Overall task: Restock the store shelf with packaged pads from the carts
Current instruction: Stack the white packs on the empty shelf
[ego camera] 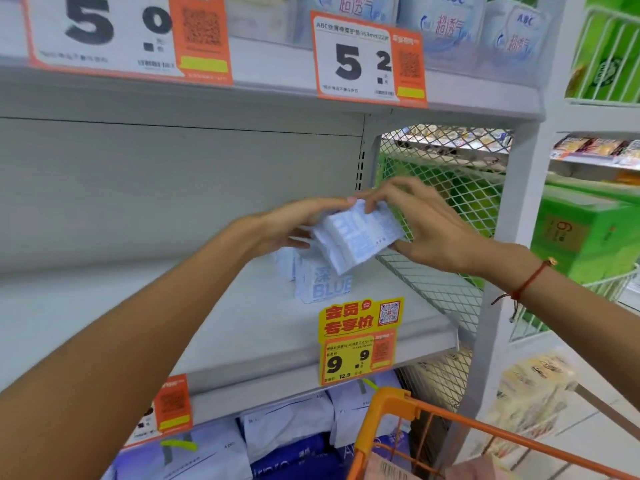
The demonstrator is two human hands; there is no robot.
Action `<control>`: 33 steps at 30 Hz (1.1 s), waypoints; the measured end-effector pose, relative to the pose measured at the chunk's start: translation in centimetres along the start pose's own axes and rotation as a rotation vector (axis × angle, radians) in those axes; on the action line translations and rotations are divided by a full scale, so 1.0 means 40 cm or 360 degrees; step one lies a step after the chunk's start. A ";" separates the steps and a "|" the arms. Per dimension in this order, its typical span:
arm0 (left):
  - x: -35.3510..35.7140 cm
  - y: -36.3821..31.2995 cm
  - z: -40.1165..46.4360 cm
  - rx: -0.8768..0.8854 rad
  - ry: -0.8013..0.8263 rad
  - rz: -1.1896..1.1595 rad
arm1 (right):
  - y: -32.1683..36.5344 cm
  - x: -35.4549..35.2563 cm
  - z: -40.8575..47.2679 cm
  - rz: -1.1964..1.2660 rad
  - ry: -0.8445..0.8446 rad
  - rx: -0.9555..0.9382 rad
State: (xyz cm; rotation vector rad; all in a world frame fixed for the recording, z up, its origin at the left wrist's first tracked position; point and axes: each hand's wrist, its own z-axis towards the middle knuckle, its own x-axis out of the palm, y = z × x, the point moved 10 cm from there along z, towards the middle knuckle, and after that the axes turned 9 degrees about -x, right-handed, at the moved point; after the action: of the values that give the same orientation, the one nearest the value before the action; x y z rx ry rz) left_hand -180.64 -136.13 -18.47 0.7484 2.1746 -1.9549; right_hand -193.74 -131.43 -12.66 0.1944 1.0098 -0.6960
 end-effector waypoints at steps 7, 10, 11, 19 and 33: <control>-0.005 0.055 -0.002 -0.0028 -0.0056 -0.0867 | -0.127 0.098 -0.078 0.1609 -0.0246 0.1356; 0.062 0.029 -0.003 0.0073 -0.0026 -0.0736 | -0.057 0.180 -0.083 0.2242 0.0092 0.1399; 0.065 0.021 -0.002 0.0139 -0.0056 -0.0701 | -0.059 0.184 -0.081 0.2200 0.0054 0.1316; 0.018 0.112 0.020 0.0207 -0.0340 0.1618 | -0.146 0.112 -0.085 0.0608 0.0319 0.0616; -0.016 0.170 0.024 0.0041 -0.0163 0.0912 | -0.022 0.304 -0.077 0.1317 0.0927 0.0659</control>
State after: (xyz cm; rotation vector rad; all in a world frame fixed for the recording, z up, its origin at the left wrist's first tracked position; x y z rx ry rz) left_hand -177.33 -136.96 -24.47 1.0978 1.6334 -1.6762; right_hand -192.34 -136.11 -24.23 1.1574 1.1911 -0.0593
